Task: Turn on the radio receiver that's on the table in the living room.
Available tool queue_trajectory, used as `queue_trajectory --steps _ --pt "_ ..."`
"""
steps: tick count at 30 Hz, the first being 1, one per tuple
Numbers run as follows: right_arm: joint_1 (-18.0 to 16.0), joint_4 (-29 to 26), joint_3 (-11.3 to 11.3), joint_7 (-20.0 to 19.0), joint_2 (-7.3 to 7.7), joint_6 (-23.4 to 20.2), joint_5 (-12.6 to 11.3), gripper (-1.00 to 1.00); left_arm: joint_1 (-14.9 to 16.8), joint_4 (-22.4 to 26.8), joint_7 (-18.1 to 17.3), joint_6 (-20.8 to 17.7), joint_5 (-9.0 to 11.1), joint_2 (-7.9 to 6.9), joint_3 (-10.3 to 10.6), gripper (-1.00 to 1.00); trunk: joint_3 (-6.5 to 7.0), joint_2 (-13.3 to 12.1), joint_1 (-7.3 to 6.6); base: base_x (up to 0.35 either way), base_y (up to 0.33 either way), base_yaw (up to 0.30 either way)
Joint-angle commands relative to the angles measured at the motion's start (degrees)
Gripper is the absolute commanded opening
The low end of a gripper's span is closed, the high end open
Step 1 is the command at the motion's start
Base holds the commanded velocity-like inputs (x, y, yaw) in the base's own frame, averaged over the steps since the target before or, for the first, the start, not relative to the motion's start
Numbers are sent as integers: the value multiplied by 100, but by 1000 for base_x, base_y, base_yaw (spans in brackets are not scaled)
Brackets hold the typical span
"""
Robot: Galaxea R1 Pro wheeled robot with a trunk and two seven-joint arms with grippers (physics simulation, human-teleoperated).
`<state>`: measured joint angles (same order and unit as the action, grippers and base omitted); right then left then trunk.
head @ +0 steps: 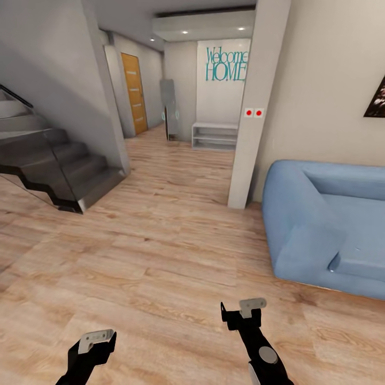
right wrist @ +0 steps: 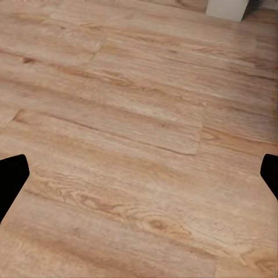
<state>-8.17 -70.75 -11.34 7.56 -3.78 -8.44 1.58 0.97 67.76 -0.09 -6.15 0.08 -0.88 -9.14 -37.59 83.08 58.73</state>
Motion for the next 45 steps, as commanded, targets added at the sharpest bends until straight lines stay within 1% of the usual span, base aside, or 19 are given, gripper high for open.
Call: queue_trajectory --steps 1,8,14,45 --pt "0 0 0 0 0 0 0 100 0 0 0 0 -3 0 0 100 0 0 0 257 0 0" --pt "2 0 0 0 0 0 0 100 0 12 0 0 -11 0 0 100 0 0 0 230 0 -3" --pt "3 0 0 -7 0 0 0 100 0 17 0 0 -15 0 1 100 0 0 0 73 0 -130" --pt "3 0 0 -18 0 0 0 100 0 0 0 0 -6 0 0 100 0 0 0 1 0 -286"
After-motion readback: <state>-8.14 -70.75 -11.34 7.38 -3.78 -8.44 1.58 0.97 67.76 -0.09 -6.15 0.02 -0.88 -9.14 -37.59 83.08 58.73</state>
